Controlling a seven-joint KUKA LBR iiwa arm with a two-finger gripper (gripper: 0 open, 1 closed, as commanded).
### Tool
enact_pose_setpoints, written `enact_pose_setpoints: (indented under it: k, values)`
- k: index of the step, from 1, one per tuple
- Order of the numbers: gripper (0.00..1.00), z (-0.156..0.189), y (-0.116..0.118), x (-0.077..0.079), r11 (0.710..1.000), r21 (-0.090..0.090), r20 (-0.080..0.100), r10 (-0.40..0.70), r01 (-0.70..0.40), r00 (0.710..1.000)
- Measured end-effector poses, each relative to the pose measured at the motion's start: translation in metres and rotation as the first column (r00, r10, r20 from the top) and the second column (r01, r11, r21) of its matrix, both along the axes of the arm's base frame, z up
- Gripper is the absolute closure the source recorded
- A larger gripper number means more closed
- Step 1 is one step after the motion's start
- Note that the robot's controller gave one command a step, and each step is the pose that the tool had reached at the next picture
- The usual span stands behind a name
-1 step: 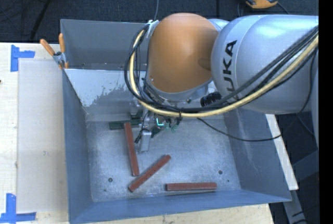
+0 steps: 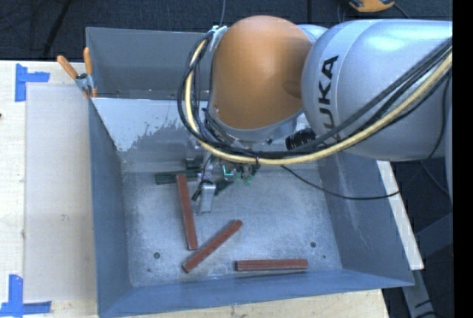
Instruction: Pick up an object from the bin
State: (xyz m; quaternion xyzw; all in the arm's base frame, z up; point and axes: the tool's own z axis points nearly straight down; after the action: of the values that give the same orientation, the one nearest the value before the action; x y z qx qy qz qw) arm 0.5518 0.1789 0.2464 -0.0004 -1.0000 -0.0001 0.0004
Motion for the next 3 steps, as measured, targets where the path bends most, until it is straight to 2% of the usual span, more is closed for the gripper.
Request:
enact_pose_setpoints:
  k: [1,2,3]
  values:
    - [0.0,-0.041,0.0,-0.011,0.999,0.001,0.007,0.036,-0.036,0.999]
    - [0.0,-0.102,-0.029,-0.032,0.998,0.001,0.002,0.067,-0.067,0.998]
    - [0.0,-0.151,-0.048,-0.033,0.972,0.0,0.0,0.234,-0.234,0.972]
